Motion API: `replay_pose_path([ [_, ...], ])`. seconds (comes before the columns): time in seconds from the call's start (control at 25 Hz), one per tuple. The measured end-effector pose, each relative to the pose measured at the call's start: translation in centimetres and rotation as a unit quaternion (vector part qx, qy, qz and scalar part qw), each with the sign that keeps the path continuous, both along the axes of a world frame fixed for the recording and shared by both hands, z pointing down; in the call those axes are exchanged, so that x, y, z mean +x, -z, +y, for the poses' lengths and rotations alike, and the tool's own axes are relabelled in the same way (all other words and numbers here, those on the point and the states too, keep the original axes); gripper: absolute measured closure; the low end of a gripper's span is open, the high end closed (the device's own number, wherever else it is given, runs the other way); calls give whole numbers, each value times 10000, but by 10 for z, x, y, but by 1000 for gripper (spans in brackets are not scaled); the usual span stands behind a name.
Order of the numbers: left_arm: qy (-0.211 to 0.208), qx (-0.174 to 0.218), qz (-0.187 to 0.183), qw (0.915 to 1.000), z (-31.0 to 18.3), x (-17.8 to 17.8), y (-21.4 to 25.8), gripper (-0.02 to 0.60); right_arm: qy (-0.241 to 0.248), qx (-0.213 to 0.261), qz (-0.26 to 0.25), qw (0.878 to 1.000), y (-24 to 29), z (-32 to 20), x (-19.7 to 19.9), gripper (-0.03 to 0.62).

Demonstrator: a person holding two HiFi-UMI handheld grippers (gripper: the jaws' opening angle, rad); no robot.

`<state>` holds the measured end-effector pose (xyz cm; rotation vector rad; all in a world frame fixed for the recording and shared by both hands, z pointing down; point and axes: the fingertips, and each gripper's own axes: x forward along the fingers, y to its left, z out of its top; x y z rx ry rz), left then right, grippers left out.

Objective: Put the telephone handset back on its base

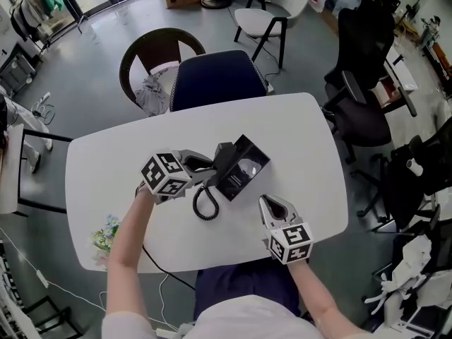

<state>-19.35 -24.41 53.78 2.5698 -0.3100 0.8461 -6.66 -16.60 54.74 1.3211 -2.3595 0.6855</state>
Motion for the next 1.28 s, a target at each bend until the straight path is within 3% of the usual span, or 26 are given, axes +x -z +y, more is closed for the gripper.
replay_pose_path([
  [0.24,-900,-571,-386,9936,3,7,-24,505,-109,-91,3,9999,-7,2,6,551],
  [0.68,-1514,-1315,-688,9773,-6,21,-52,503,-367,-228,-9,9991,-17,2,19,551],
  [1.04,-1045,-1858,96,9770,-19,22,-55,503,-451,-366,8,9983,-28,4,23,551],
  [1.28,-753,-2316,830,9663,-29,24,-52,503,-458,-414,30,9981,-30,2,23,551],
])
